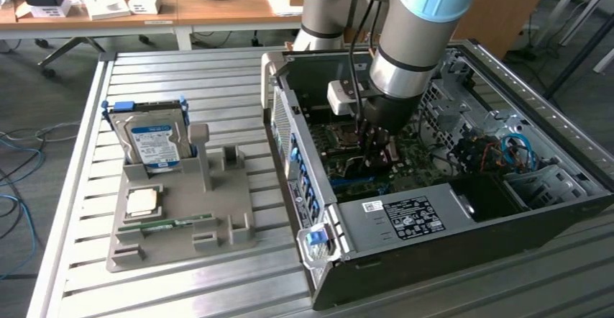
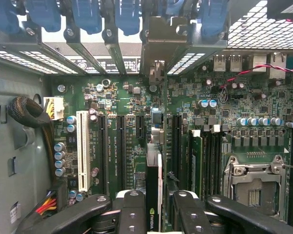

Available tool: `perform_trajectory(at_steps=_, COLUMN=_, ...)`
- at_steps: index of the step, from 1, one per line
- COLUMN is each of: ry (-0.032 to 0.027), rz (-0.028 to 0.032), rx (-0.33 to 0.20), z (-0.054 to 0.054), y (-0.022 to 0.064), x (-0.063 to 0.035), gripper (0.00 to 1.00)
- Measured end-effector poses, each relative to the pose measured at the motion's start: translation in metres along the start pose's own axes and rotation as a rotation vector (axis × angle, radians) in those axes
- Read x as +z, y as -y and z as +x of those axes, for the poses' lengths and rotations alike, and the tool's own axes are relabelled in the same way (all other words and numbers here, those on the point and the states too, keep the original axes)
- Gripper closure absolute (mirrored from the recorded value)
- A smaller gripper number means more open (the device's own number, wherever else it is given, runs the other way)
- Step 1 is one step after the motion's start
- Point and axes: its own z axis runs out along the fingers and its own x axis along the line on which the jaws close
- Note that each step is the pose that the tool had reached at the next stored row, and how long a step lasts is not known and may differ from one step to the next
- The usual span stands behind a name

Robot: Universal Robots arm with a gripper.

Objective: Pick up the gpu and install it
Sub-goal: 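Insert the gpu into the slot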

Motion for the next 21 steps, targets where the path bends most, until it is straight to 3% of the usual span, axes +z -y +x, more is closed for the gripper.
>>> perform_trajectory(at_steps=21, ry=0.0, rz=0.0, rx=0.0, z=0.0, y=0.0, x=0.0008, gripper=0.74)
